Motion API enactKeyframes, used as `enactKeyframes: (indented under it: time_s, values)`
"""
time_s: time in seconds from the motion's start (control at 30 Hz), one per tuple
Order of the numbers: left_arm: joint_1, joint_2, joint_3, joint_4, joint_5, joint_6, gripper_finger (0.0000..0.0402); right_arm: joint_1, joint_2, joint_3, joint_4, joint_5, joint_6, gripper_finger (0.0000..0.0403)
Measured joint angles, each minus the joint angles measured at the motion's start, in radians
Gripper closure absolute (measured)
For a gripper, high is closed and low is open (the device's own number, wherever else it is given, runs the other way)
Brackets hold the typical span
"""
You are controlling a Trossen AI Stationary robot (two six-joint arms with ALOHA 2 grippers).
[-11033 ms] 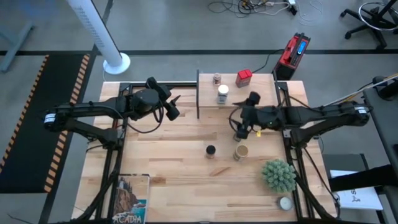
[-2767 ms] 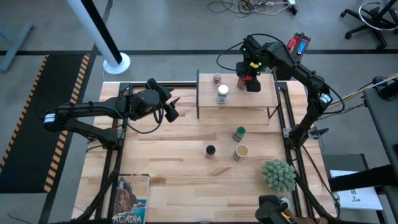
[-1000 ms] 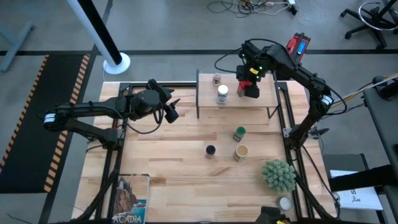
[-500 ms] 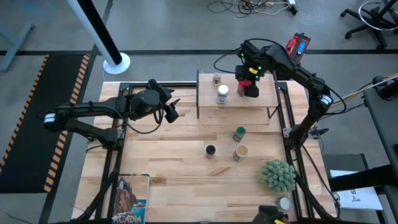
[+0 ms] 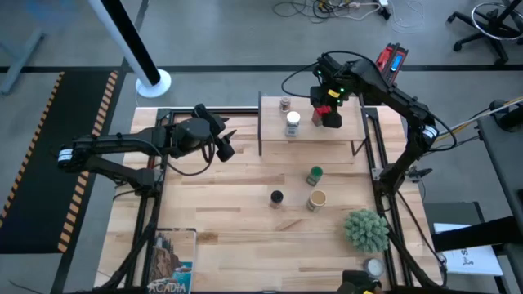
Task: Shelf spices
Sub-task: Remove the red seasoning can from the shelf
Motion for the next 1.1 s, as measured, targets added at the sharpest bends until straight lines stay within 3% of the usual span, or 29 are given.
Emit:
enactKeyframes:
  time_s: [1.1]
  values:
    - [0.0, 0.0, 0.0, -0.013, 0.0, -0.002, 0.0198, 0.001, 0.034, -0.045, 0.0, 0.026, -0.006, 0.008]
